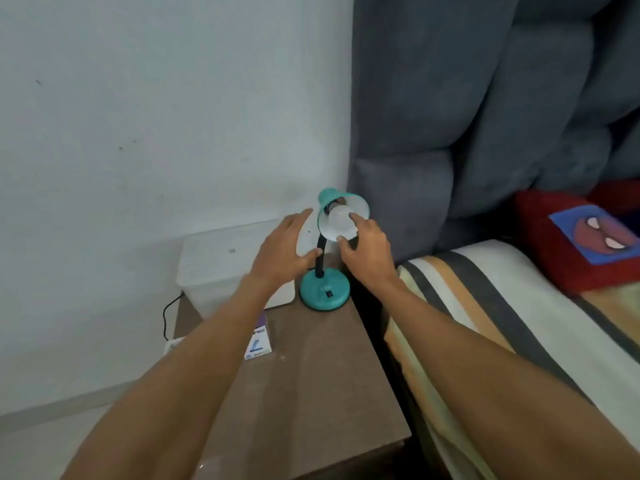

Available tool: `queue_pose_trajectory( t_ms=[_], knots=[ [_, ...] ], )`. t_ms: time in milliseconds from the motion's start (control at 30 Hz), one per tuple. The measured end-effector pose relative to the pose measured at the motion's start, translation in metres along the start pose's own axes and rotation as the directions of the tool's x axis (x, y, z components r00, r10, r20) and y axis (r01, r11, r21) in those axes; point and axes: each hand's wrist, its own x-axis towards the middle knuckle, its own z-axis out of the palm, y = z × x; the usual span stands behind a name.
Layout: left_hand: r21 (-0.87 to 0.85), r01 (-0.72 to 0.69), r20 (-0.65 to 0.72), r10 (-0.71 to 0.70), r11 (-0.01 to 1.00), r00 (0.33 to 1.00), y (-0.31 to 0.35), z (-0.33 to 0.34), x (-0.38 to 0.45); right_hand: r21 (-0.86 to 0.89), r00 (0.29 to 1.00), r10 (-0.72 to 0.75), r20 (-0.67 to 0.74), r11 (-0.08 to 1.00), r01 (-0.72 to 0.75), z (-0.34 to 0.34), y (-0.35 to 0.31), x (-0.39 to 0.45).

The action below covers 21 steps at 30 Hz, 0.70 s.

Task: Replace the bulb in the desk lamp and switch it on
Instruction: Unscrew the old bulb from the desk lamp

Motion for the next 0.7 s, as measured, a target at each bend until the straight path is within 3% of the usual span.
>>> queue_pose_trajectory(
  t_ms=[133, 267, 400, 500, 700],
  knots=[
    [-0.047, -0.052, 0.091, 0.056, 0.998, 0.994, -0.005, 0.013, 0.028, 0.055, 0.997, 0.064, -0.032, 0.997, -0.063, 0.009, 0.003, 0.022],
    [-0.064, -0.114, 0.127, 0.122, 0.991, 0.984, -0.014, 0.032, 0.049, 0.104, 0.998, 0.041, -0.048, 0.994, -0.036, 0.018, 0.007, 0.038],
    [-0.145, -0.146, 0.064, 0.157, 0.979, 0.986, -0.023, 0.043, 0.054, 0.140, 0.996, 0.043, -0.073, 0.990, -0.032, 0.024, 0.009, 0.046],
    [-0.171, -0.161, 0.009, 0.165, 0.972, 0.986, -0.025, 0.045, 0.053, 0.085, 0.997, 0.011, -0.071, 0.996, -0.005, 0.027, 0.010, 0.048],
    [-0.187, -0.167, -0.001, 0.170, 0.968, 0.985, -0.022, 0.047, 0.053, -0.149, 0.980, -0.199, -0.013, 0.970, 0.194, 0.028, 0.015, 0.046]
  ],
)
